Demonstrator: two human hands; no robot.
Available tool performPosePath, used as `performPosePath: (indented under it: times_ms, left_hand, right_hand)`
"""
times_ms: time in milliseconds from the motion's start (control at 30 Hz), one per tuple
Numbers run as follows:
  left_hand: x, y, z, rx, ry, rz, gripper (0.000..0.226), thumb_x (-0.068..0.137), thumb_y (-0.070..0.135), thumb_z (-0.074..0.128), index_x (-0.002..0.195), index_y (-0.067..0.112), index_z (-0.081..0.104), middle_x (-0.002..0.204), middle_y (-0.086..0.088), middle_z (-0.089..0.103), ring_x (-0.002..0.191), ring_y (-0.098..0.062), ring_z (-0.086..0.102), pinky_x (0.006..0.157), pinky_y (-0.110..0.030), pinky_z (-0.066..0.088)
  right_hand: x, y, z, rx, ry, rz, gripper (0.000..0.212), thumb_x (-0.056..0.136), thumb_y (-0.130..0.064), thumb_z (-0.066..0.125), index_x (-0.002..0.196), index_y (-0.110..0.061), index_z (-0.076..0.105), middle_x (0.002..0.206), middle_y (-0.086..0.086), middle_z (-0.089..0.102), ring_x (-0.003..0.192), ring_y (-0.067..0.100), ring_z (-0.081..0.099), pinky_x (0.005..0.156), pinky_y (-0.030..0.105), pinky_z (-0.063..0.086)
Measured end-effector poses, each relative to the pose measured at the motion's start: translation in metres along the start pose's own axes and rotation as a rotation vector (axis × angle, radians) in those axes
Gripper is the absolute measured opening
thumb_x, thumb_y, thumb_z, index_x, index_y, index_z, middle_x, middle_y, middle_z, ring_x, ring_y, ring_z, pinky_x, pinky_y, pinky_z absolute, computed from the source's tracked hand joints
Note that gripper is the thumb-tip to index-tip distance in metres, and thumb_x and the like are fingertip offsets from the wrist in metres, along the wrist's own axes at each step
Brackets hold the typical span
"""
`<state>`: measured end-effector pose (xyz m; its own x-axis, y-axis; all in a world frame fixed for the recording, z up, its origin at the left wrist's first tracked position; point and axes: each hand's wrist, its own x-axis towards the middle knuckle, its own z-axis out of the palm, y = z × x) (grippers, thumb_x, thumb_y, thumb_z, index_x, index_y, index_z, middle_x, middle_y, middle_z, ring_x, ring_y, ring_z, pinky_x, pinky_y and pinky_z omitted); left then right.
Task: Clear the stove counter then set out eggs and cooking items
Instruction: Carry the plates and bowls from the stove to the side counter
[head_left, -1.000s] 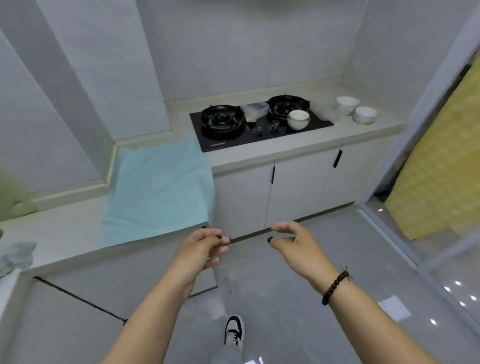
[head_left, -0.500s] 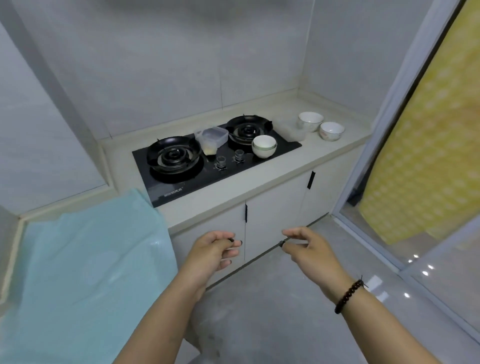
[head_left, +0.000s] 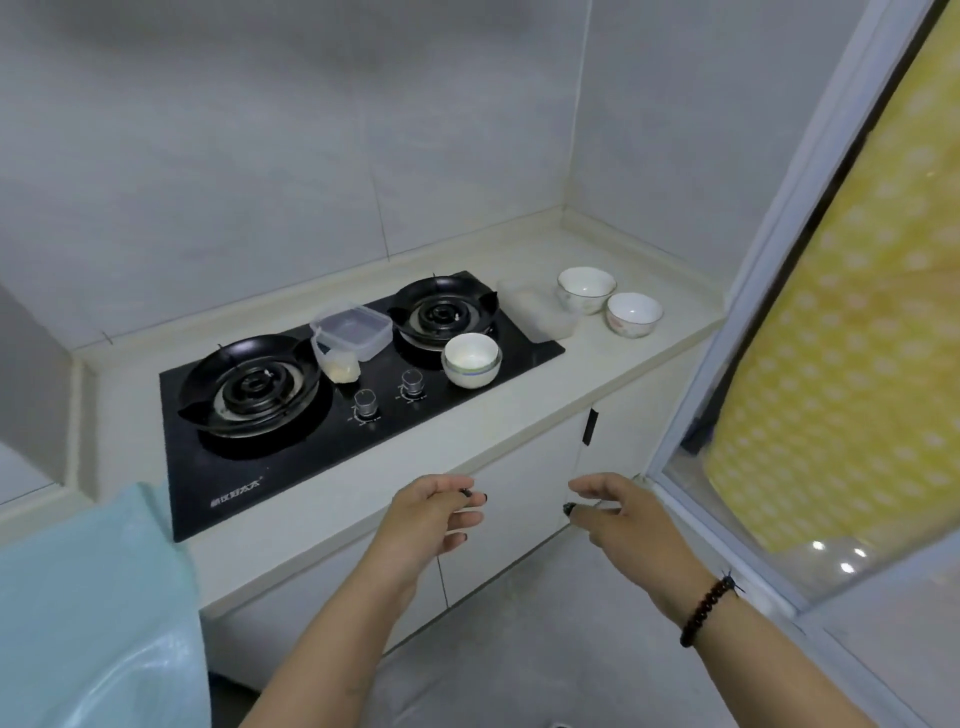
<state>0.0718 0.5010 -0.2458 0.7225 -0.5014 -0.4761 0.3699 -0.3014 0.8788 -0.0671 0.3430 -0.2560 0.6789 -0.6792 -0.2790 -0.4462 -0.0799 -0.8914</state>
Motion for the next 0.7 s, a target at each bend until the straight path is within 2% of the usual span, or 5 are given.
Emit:
performPosePath:
  times_ms: [100, 300, 467, 600, 700]
  left_hand:
    - [0.021, 0.015, 0.015, -0.053, 0.053, -0.001, 0.019, 0.096, 0.008, 0.05, 0.107, 0.012, 0.066, 0.096, -0.002, 0.076, 0.09, -0.017, 0.071, 0.078, -0.03, 0.053]
    - [0.078, 0.04, 0.034, -0.105, 0.102, -0.031, 0.019, 0.095, 0.008, 0.052, 0.106, 0.014, 0.065, 0.097, -0.002, 0.076, 0.095, -0.019, 0.071, 0.08, -0.03, 0.052]
    - [0.148, 0.063, 0.019, -0.164, 0.186, -0.038, 0.018, 0.094, 0.008, 0.054, 0.105, 0.014, 0.067, 0.103, -0.004, 0.074, 0.098, -0.02, 0.069, 0.083, -0.034, 0.052]
    - [0.211, 0.082, -0.01, -0.226, 0.307, -0.066, 0.018, 0.094, 0.009, 0.054, 0.106, 0.016, 0.066, 0.11, -0.004, 0.068, 0.1, -0.019, 0.067, 0.081, -0.033, 0.054]
    - [0.267, 0.102, -0.039, -0.293, 0.418, -0.087, 0.018, 0.095, 0.012, 0.053, 0.11, 0.015, 0.061, 0.109, -0.005, 0.067, 0.1, -0.018, 0.067, 0.077, -0.03, 0.053]
  right_hand:
    - [0.036, -0.014, -0.016, -0.063, -0.064, -0.012, 0.021, 0.09, -0.024, 0.065, 0.11, -0.028, 0.062, 0.117, -0.012, 0.055, 0.098, 0.01, 0.056, 0.074, 0.018, 0.043]
    - [0.119, -0.037, -0.033, -0.157, -0.141, -0.039, 0.02, 0.09, -0.025, 0.064, 0.109, -0.029, 0.059, 0.117, -0.013, 0.055, 0.099, 0.011, 0.057, 0.087, 0.025, 0.046]
    - [0.199, -0.052, -0.012, -0.211, -0.217, -0.026, 0.021, 0.089, -0.025, 0.065, 0.11, -0.028, 0.06, 0.12, -0.011, 0.056, 0.103, 0.011, 0.056, 0.078, 0.019, 0.045]
    - [0.249, -0.073, 0.009, -0.233, -0.235, -0.024, 0.023, 0.089, -0.025, 0.066, 0.111, -0.027, 0.061, 0.119, -0.011, 0.056, 0.11, 0.014, 0.056, 0.097, 0.033, 0.048]
    - [0.295, -0.094, 0.03, -0.252, -0.285, -0.022, 0.02, 0.089, -0.021, 0.065, 0.107, -0.027, 0.059, 0.117, -0.01, 0.058, 0.102, 0.012, 0.058, 0.083, 0.025, 0.049]
